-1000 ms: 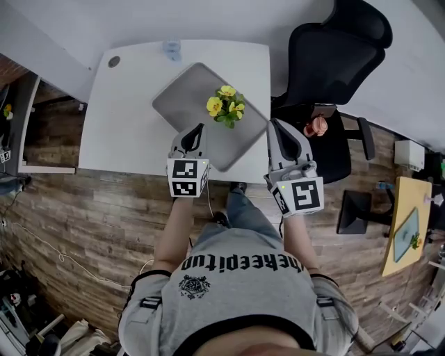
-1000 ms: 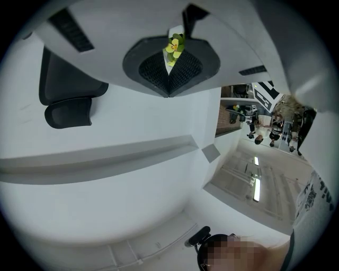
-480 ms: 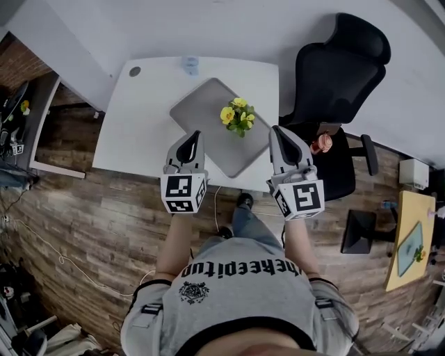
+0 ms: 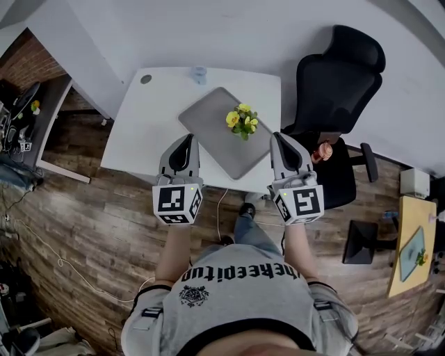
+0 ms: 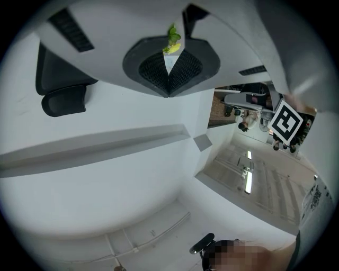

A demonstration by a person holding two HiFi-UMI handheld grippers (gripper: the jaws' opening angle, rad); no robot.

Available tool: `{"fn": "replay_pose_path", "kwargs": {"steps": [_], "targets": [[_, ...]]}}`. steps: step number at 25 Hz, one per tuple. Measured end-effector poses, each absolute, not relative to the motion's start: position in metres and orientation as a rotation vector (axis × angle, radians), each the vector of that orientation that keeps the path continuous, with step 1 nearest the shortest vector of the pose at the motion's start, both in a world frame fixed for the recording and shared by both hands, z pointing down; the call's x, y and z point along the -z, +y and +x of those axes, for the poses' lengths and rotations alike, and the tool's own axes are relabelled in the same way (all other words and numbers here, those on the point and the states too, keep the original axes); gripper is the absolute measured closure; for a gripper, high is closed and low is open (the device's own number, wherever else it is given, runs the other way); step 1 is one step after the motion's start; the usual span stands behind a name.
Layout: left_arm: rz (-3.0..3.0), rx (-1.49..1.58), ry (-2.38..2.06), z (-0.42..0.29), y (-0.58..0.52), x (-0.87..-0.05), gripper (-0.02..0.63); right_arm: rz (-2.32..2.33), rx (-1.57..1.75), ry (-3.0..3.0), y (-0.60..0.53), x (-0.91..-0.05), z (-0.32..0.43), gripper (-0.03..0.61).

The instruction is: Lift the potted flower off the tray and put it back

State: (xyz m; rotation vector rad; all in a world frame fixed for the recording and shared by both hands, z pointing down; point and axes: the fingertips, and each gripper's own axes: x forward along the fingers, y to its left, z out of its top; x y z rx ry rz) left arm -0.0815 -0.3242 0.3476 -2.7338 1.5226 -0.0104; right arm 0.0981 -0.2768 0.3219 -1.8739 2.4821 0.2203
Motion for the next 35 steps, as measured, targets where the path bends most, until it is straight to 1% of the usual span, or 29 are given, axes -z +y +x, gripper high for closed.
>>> {"fn": "replay_pose_path", "kwargs": {"steps": [13,21,35], "targets": [[-2.627,-0.172,1.540,-0.107,-0.274,-0.304,0.609,-1.895,-0.288,2.427,-0.229,-0.305,0.096,0.575],[-2.577,-0.216,1.563,-0.121,-0.252,-0.292,0.609,-1.892,-0.325,2.420,-0.208,-0.297,0.090,0.575],[-2.588,-0.206,1.556,-0.122,-0.232,-0.295,0.609,-1.898,-0.351,2.406,-0.186,-0.294,0.087,0.575]]}}
